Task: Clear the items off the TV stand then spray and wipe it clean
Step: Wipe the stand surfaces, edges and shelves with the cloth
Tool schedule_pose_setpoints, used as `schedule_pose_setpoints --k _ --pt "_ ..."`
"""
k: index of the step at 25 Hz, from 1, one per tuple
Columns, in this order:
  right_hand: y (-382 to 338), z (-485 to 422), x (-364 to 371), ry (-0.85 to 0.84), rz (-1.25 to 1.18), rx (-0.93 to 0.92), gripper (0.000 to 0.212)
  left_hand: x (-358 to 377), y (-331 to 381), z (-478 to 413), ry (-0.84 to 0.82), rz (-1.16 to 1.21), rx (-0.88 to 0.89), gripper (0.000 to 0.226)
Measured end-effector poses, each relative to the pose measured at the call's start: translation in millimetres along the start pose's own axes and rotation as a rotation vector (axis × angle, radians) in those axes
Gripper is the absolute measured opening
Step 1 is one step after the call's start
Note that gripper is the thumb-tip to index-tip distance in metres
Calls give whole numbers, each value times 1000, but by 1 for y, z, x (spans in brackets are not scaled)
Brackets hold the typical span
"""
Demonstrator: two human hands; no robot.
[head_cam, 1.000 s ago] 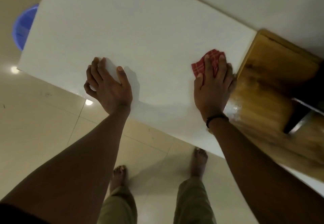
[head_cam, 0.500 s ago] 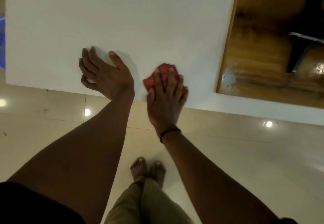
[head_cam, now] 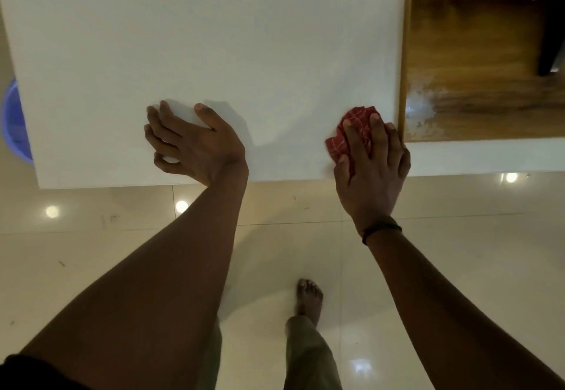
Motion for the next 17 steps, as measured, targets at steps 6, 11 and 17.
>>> schedule_pose_setpoints --k 6,11,17 --pt "-20 3 12 170 2 115 53 -2 -1 1 -39 -14 52 62" --pt "-52 11 15 194 3 246 54 -5 -6 2 -98 41 93 67" --pt "-164 30 40 294 -93 103 47 -18 -14 -3 -249 288 134 59"
Point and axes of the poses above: each hand's wrist, its own z-axis away from the middle knuckle, its own x-axis out of the palm, y = z × x, the point moved 1 cm from there along -z, towards the middle knuckle, and after that the axes turned 6 degrees about y, right-handed, at the moved point
